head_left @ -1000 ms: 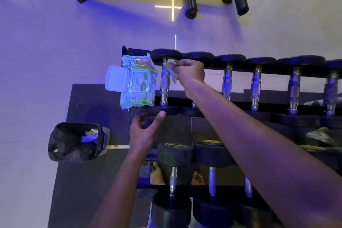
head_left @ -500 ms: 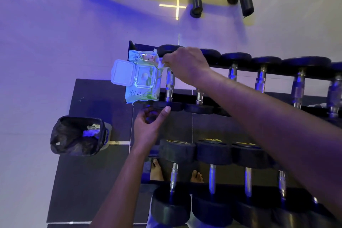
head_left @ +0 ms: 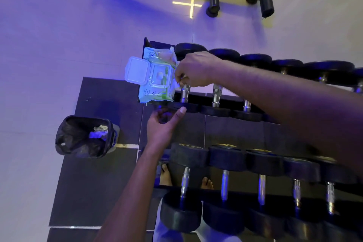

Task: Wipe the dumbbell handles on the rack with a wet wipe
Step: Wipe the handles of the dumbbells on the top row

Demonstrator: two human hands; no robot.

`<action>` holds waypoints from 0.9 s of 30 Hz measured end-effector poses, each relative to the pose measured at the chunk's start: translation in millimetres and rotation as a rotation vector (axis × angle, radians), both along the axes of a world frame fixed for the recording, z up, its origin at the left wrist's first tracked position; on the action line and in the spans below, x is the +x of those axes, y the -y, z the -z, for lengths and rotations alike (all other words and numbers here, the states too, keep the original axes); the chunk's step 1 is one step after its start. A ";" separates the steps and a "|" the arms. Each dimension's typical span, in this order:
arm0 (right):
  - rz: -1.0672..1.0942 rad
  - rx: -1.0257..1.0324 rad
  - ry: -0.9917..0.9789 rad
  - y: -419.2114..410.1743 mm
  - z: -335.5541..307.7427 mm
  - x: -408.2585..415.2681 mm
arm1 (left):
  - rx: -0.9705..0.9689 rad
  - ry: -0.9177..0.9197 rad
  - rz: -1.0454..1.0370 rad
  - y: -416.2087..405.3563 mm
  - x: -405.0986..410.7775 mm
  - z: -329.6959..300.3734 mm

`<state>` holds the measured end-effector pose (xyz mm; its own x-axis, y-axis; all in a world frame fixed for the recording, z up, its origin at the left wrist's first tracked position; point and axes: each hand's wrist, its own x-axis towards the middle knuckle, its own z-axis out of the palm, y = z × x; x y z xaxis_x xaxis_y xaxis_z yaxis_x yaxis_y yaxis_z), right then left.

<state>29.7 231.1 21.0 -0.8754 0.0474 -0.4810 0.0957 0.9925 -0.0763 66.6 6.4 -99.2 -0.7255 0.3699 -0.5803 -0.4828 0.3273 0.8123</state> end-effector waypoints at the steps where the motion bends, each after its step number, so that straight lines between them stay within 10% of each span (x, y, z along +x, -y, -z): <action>1: -0.008 -0.011 0.011 2.3 0.5 0.6 | -0.005 -0.002 -0.001 -0.1 0.2 -0.3; 13: 0.084 -0.195 -0.009 19.0 24.3 30.7 | -0.009 -0.003 -0.008 -1.8 1.1 0.1; 18: 0.433 -0.509 -0.077 2.4 29.9 59.8 | -0.082 0.009 0.022 -2.1 3.7 -10.0; 27: 1.017 -0.980 -0.440 -33.9 25.3 170.1 | -0.119 -0.544 0.129 -43.9 51.0 -67.4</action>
